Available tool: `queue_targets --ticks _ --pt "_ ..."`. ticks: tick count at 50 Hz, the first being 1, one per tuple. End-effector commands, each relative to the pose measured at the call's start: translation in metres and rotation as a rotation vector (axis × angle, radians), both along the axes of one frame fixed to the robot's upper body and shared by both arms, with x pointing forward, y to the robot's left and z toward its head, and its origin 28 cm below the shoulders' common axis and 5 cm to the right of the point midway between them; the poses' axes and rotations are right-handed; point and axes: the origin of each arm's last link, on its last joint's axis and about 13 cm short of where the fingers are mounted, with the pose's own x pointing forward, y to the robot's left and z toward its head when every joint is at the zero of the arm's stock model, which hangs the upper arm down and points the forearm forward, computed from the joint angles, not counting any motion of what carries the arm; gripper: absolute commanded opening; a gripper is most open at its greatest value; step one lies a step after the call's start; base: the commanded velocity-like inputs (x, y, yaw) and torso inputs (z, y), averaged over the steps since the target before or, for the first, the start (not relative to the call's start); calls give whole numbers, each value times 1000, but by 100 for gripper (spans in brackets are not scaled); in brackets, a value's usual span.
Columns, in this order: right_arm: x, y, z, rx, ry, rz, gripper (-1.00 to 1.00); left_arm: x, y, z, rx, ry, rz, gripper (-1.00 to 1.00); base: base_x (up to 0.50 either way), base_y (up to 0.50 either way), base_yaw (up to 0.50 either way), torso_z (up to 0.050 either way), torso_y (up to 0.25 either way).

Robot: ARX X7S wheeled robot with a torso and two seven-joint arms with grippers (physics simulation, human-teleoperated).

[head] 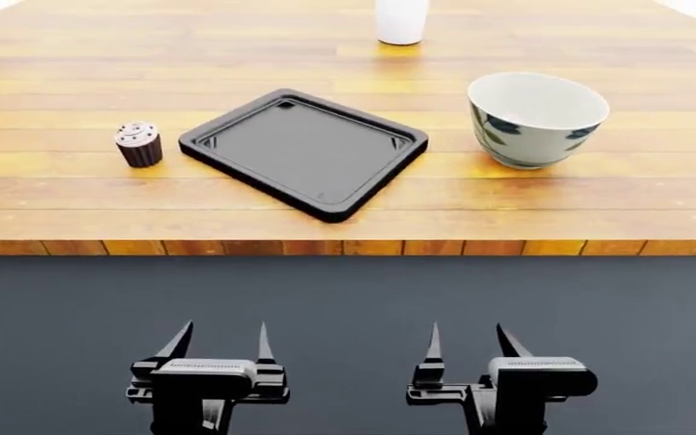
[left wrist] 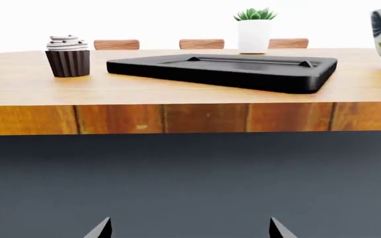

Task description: Pick up the bowl with donut and place it on the tray. Pick up the cupcake and place it on the tray.

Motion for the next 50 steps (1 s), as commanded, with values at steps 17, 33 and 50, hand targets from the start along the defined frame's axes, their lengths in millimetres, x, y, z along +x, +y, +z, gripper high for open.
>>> queue_targets --ticks 17,33,50 --pt "-6 -20 42 72 -98 -85 100 -5 7 31 -29 -122 59 100 0 0 0 35 0" --pt "-15 -43 159 39 -174 -87 100 7 18 157 21 -267 101 100 0 0 0 0 0" --pt "-1 -68 269 24 -106 -11 100 37 48 286 113 -223 142 100 0 0 0 0 0"
